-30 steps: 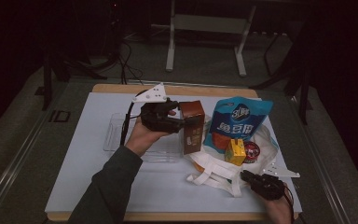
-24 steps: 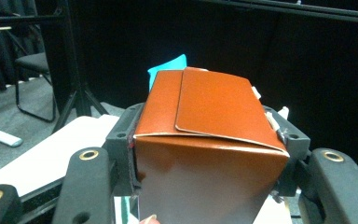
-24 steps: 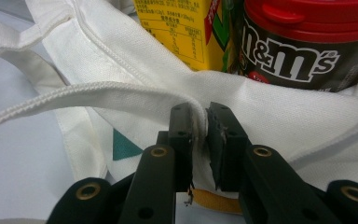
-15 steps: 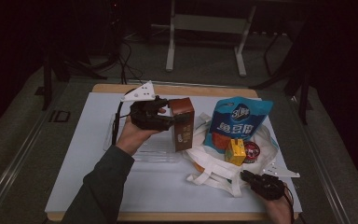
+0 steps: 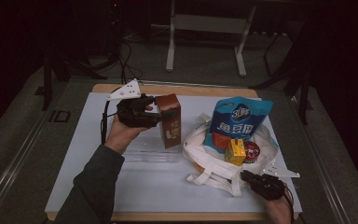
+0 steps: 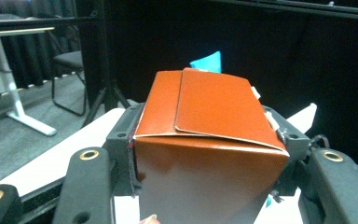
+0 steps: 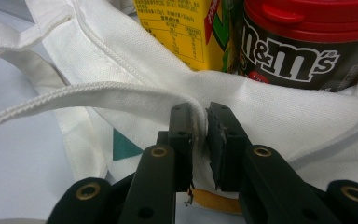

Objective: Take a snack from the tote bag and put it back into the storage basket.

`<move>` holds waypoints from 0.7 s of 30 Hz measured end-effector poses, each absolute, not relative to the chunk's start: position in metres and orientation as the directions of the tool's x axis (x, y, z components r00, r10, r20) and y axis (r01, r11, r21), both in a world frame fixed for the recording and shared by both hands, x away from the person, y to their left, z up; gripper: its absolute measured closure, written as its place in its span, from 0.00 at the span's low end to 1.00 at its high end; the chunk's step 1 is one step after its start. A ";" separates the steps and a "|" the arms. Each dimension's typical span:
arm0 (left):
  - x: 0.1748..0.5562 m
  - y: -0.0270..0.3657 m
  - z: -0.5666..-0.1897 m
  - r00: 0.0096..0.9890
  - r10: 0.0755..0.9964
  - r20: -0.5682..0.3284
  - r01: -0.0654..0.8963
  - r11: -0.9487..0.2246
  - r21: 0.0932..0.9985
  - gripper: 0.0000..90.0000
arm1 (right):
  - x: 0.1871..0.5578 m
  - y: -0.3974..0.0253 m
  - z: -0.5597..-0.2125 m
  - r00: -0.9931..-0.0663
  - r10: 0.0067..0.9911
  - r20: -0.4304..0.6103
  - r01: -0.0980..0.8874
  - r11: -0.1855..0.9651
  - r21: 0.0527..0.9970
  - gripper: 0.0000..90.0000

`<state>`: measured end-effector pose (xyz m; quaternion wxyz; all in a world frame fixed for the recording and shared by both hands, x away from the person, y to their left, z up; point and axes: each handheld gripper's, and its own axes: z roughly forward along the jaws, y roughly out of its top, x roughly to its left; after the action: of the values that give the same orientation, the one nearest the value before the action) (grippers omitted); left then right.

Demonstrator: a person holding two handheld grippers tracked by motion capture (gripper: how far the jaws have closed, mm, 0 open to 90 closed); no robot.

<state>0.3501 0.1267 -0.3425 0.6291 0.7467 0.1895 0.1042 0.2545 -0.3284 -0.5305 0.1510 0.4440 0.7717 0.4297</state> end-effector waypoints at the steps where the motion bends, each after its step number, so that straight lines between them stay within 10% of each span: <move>1: 0.350 0.129 -0.343 0.904 0.419 -0.083 0.153 -0.138 0.979 0.47 | 0.254 -0.328 -0.531 -0.560 0.815 0.148 0.555 0.236 0.797 0.89; 21: 0.358 0.183 -0.354 0.860 0.510 -0.018 0.162 -0.238 0.958 0.47 | 0.254 -0.329 -0.531 -0.559 0.815 0.153 0.558 0.234 0.796 0.89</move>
<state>0.3576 0.1832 -0.3543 0.5777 0.7722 0.2175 0.1509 0.2542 -0.3286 -0.5306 0.1491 0.4453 0.7711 0.4301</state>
